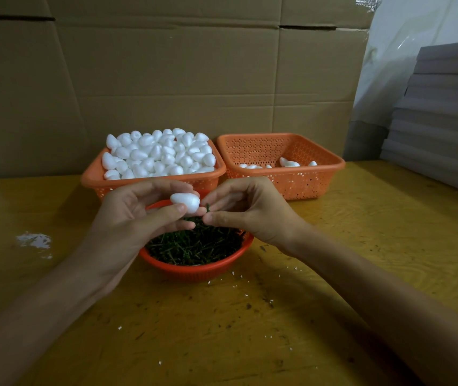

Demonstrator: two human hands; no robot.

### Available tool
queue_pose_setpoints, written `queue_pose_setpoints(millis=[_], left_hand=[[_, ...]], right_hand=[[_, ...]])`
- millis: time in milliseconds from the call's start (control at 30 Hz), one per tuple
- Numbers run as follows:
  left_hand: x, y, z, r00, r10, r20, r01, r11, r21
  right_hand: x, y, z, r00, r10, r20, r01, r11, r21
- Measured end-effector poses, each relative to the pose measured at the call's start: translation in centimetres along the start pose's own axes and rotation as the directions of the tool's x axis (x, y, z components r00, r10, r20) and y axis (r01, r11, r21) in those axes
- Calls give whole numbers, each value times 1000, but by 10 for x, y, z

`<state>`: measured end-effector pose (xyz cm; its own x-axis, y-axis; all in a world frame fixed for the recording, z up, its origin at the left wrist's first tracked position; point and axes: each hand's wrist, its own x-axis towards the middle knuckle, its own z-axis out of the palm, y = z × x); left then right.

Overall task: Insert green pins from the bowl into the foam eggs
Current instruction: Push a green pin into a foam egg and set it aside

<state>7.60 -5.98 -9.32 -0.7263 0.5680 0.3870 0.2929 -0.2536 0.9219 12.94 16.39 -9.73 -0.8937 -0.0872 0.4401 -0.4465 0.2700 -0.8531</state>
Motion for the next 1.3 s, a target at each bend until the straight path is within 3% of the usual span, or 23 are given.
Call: queue_pose_setpoints(millis=[633,1300], left_hand=[[0,-1,1,997,0,-76,-3,999,-38],[-1,1,2,997,-12,-80,11,1000,-21]], right_hand=[[0,-2,-6,997,73,19,-76,971,226],[0,-6,-5,995,99,26,-103,978,181]])
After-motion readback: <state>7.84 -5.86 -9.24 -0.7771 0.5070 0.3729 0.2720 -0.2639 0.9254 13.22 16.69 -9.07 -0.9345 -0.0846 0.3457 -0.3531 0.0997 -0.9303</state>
